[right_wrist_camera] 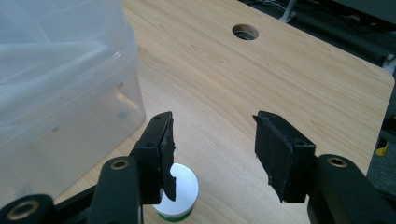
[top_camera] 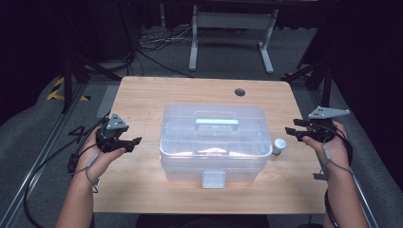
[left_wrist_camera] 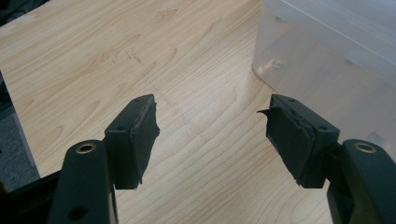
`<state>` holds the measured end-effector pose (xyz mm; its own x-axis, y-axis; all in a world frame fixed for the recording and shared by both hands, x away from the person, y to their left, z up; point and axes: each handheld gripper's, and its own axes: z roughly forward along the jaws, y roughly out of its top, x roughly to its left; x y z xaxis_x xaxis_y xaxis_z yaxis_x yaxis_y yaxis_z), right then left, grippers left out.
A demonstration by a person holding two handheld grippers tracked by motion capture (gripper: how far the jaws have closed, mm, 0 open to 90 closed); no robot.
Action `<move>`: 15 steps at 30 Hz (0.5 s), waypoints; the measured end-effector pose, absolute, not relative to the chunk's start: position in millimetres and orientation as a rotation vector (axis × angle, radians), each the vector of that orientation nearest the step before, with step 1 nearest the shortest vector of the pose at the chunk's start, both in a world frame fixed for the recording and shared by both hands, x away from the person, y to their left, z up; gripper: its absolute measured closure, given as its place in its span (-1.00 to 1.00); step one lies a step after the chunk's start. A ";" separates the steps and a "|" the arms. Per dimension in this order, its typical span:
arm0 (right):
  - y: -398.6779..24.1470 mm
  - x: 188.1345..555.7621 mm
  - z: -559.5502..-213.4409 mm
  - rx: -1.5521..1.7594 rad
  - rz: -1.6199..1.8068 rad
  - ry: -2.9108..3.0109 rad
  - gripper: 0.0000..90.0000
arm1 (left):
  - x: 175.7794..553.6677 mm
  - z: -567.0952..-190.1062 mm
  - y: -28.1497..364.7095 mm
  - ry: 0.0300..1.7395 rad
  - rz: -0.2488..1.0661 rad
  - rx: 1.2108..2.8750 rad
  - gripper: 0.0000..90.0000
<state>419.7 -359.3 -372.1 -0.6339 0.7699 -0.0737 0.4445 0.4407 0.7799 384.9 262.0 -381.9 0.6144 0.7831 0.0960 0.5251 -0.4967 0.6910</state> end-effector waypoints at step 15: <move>-361.4 418.5 -373.3 1.049 1.042 2.281 0.06 | 384.8 -369.6 258.9 1.036 0.554 2.200 -0.21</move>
